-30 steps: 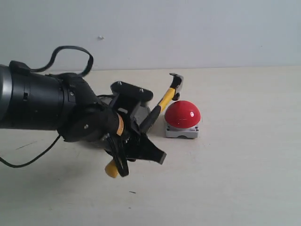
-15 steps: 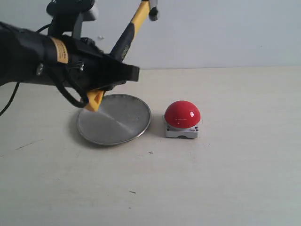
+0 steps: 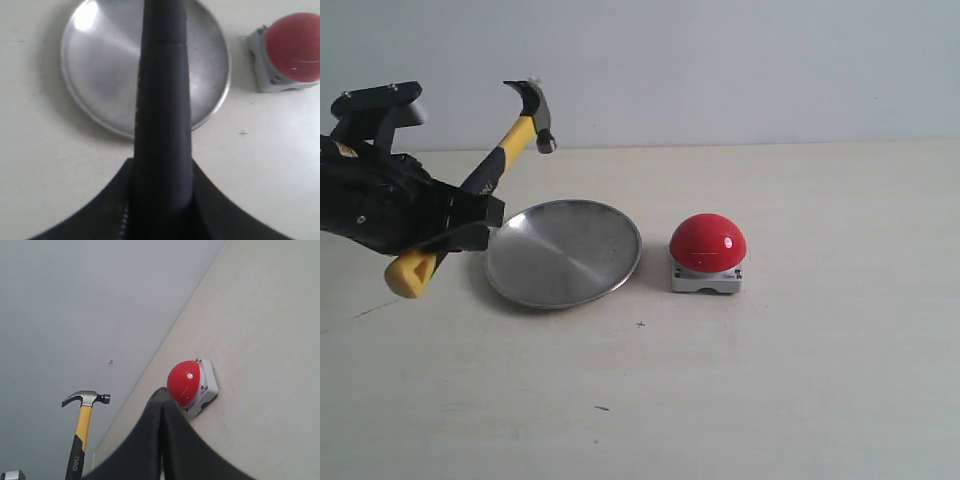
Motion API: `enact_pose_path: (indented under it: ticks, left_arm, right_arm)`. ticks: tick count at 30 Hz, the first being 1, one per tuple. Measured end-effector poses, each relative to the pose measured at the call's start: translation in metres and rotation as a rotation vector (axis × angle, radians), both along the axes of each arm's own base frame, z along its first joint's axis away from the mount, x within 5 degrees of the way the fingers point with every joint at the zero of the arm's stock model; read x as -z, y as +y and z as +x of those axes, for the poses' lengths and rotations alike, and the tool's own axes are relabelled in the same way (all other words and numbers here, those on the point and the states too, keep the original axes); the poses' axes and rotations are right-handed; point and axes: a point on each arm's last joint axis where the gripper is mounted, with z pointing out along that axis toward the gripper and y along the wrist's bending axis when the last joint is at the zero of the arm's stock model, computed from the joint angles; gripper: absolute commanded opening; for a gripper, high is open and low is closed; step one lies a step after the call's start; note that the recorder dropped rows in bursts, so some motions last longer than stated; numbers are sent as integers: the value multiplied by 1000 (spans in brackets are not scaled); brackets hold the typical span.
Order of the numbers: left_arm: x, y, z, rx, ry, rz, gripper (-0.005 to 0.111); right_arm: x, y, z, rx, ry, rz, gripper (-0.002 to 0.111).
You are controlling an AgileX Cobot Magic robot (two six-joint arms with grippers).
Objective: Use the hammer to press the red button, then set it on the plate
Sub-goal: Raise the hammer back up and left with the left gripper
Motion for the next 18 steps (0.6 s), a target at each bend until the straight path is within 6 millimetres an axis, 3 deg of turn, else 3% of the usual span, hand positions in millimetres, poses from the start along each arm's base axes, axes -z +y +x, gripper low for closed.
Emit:
enact_pose_path:
  ticks: [11, 18]
  left_arm:
    - [-18, -13, 9, 14, -160, -338, 0]
    - [-4, -17, 16, -18, -143, -412, 0]
  right_arm:
    - [0, 0, 0, 0, -1, -2, 0]
    - [0, 0, 0, 0, -1, -2, 0]
